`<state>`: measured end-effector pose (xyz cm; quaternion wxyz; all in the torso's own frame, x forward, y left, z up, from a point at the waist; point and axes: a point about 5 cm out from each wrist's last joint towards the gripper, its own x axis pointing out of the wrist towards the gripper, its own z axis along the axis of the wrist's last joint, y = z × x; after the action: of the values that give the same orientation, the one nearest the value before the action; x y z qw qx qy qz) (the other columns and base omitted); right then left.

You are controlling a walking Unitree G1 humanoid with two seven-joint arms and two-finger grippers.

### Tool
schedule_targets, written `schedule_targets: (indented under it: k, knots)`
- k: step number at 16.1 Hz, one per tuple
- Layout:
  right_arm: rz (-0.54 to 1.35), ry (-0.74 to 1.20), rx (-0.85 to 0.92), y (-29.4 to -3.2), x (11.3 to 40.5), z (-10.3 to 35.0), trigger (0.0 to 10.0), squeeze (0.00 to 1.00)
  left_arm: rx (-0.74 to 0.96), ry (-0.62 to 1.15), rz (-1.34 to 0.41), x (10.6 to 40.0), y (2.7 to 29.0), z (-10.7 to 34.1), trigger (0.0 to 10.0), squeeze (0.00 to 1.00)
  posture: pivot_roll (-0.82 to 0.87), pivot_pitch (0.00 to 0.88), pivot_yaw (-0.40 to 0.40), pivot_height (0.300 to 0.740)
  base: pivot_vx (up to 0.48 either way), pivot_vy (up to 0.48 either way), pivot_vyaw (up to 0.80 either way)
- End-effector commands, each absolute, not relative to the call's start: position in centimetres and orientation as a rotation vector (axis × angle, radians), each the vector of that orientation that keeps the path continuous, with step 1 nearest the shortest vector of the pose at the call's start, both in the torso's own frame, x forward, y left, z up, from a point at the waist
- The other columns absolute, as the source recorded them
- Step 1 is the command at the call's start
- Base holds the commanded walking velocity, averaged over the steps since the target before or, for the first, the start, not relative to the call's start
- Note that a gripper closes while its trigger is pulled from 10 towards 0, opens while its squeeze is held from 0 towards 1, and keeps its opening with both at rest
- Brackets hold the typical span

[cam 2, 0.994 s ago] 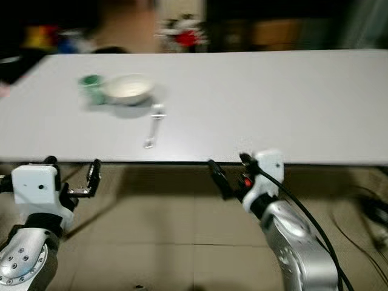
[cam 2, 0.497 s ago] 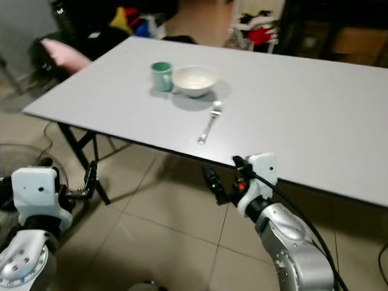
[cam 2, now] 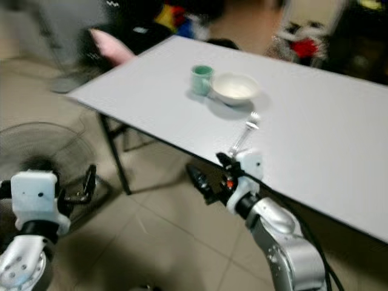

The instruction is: Setting the table

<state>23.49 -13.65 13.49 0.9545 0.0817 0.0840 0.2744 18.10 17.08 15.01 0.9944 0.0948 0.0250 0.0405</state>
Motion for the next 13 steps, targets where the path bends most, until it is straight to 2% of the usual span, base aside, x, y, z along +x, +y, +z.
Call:
schedule_targets:
  k: [1,5,6,7,13]
  knots:
    - [0.534,0.171,0.162,-14.00,23.65,13.36,10.0,1.00,0.201,0.042,0.084,17.91,17.11,15.16,10.0,0.00,-0.02,0.000,0.034,0.740,0.000,0.000,0.80]
    - [0.516,0.159,0.166,-14.13,23.81,13.41,10.0,1.00,0.138,0.039,0.107,18.13,17.31,15.25,10.0,0.00,-0.03,0.000,0.033,0.740,0.000,0.000,0.80]
    - [0.518,0.159,0.167,-14.11,23.84,13.38,10.0,1.00,0.106,0.043,0.109,18.05,17.36,15.26,10.0,0.73,-0.03,0.000,0.033,0.740,0.000,0.000,0.80]
    - [0.524,0.161,0.168,-14.09,23.89,13.35,10.0,1.00,0.089,0.040,0.108,17.95,17.38,15.36,10.0,1.00,-0.02,0.000,0.030,0.740,0.000,0.000,0.80]
    - [0.554,0.162,0.161,-13.55,24.42,13.20,10.0,1.00,0.154,0.040,0.106,17.26,17.76,15.62,10.0,1.00,0.01,0.000,0.017,0.740,0.000,0.000,0.80]
